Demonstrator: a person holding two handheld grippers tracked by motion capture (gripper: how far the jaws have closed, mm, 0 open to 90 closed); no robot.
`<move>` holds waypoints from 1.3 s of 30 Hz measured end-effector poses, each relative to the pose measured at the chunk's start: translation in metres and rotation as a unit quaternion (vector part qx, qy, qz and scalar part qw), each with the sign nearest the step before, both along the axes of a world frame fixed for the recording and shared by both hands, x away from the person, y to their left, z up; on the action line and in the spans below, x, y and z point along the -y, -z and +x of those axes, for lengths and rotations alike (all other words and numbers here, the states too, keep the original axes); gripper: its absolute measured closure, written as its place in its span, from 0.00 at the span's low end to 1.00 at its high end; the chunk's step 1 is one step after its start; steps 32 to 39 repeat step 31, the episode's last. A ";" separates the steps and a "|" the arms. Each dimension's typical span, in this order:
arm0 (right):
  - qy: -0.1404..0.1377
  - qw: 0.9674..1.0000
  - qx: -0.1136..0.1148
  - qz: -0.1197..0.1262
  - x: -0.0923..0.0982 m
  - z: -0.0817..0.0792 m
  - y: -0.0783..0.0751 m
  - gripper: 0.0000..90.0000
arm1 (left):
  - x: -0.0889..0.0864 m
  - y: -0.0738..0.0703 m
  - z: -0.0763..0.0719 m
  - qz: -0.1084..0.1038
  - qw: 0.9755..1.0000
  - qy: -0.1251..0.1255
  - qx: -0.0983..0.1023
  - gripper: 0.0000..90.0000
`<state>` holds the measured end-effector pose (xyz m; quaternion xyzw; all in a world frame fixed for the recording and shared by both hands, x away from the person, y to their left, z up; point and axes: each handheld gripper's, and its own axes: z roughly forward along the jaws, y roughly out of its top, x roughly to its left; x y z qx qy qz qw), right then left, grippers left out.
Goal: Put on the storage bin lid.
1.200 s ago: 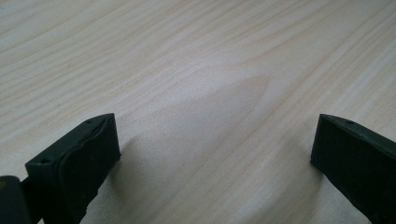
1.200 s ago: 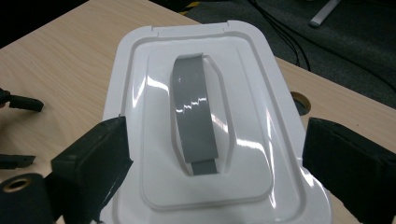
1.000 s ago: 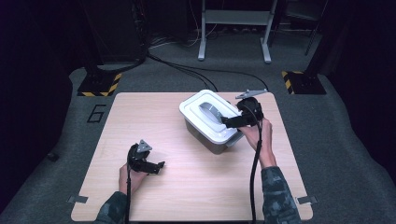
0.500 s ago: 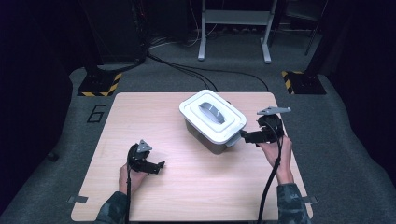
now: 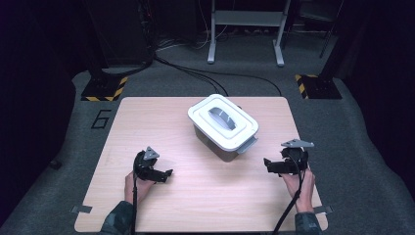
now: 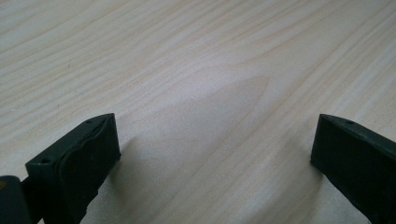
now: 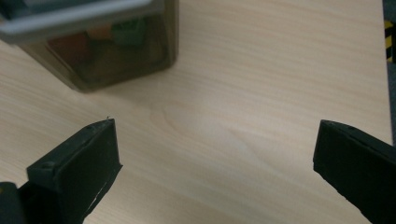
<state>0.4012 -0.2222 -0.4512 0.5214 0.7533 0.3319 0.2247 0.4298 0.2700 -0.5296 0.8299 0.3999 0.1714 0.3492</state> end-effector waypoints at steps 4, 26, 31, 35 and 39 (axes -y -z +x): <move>0.018 1.000 -0.007 0.008 0.009 -0.010 0.024 0.00 | 0.000 0.000 0.000 0.000 1.000 0.000 0.000 0.01; 0.063 0.998 -0.012 -0.003 0.021 -0.037 0.078 0.00 | 0.000 0.000 0.000 -0.001 1.000 0.000 0.000 0.01; 0.062 0.998 -0.012 -0.007 0.022 -0.037 0.078 0.00 | 0.000 0.000 0.000 0.001 1.000 0.000 -0.001 0.01; 0.062 0.998 -0.012 -0.007 0.022 -0.037 0.078 0.00 | 0.000 0.000 0.000 0.001 1.000 0.000 -0.001 0.01; 0.062 0.998 -0.012 -0.007 0.022 -0.037 0.078 0.00 | 0.000 0.000 0.000 0.001 1.000 0.000 -0.001 0.01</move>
